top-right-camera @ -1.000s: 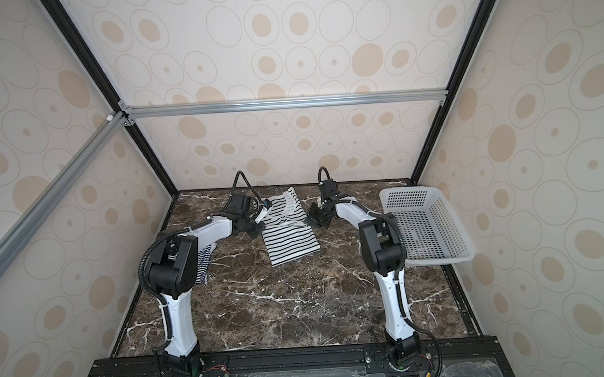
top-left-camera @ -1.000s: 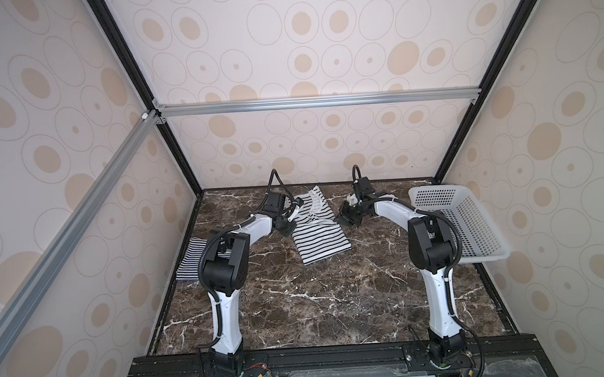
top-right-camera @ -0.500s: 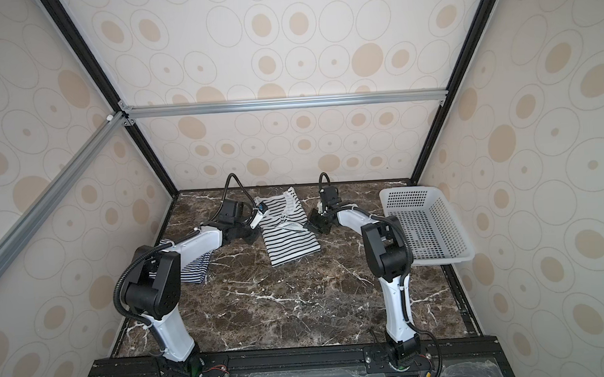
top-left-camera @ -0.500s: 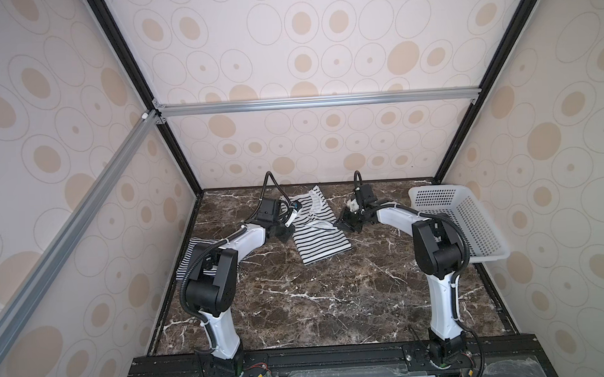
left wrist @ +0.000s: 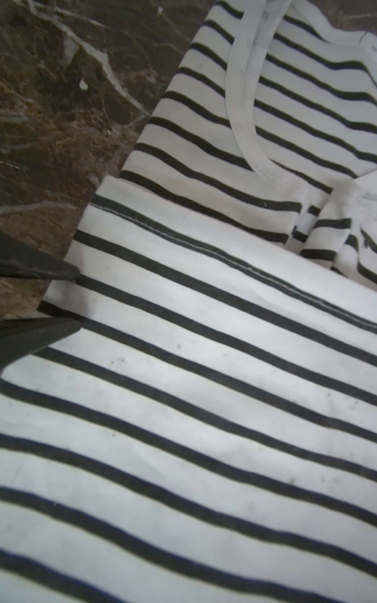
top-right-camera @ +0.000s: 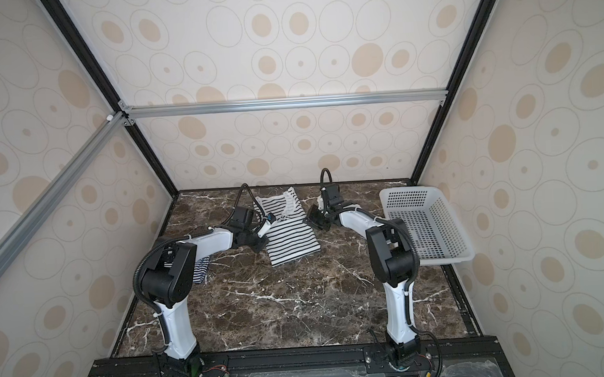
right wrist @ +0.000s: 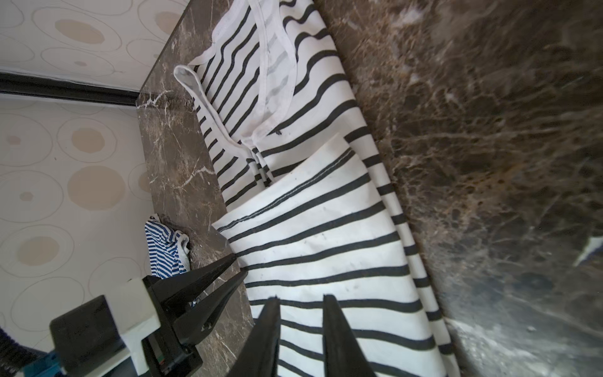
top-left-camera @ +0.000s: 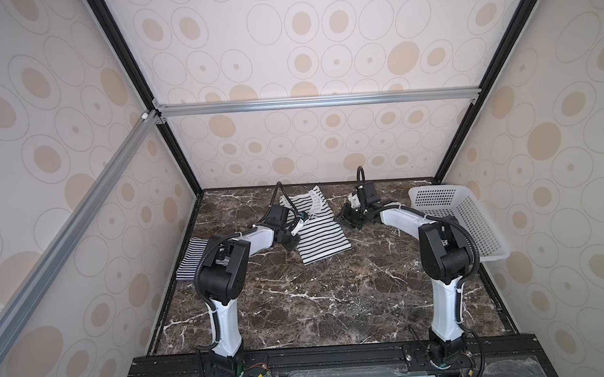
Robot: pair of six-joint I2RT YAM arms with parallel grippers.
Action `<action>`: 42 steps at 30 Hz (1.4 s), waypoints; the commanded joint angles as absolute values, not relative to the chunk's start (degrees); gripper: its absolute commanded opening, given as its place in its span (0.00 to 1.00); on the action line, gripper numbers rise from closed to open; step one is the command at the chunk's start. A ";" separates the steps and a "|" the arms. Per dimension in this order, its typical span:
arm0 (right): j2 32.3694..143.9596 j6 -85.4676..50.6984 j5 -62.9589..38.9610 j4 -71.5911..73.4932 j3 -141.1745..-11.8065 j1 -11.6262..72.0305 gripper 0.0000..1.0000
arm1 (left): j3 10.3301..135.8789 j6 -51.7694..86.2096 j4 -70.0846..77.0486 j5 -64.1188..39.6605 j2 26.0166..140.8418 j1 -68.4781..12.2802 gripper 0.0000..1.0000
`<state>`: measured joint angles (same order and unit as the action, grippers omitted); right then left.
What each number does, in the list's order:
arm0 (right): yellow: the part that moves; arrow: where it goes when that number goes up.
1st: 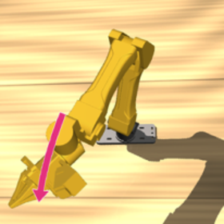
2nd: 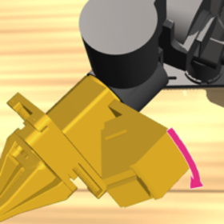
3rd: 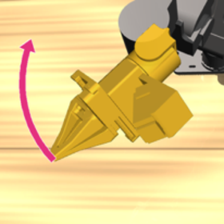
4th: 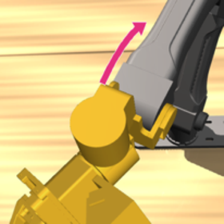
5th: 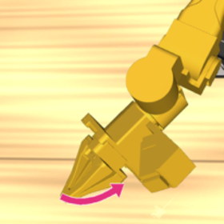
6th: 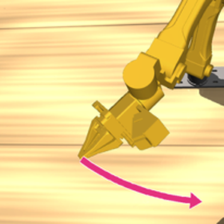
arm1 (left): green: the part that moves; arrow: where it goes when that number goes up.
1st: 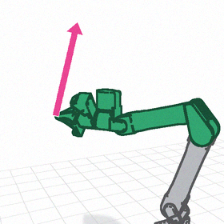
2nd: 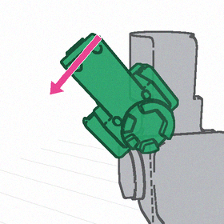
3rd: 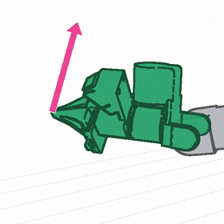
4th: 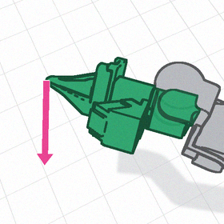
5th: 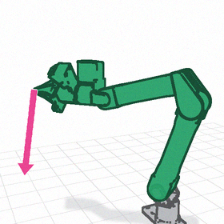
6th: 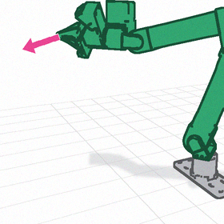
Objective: Fold and stack tank tops
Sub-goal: Fold the tank top at the top-center of the table, then move the tank top to the center of the table.
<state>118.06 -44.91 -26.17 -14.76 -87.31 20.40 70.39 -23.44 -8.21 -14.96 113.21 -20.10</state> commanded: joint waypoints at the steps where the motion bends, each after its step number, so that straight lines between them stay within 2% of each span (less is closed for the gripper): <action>1: 119.04 -43.36 -25.49 -17.51 -89.46 20.98 0.23 | 73.73 -22.98 -7.38 -12.07 114.73 -20.31 0.22; 7: 123.29 -40.05 -24.71 -26.59 -96.60 22.53 0.18 | 72.95 -23.20 -7.84 -9.53 115.29 -20.30 0.21; 20: 125.60 -39.09 -21.25 -29.26 -93.11 27.08 0.17 | 68.58 -27.67 -10.17 -6.81 114.29 -20.35 0.21; 28: 119.43 -39.47 -15.94 -29.93 -82.47 30.16 0.16 | 65.97 -29.02 -11.09 -6.29 111.56 -20.38 0.22; 42: 107.63 -46.90 -14.90 -25.84 -63.14 40.83 0.16 | 52.90 -34.26 -13.67 -7.00 100.97 -20.39 0.23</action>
<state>108.47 -43.59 -16.67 -22.39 -67.00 38.52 55.86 -31.16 -7.94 -7.38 102.56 -20.43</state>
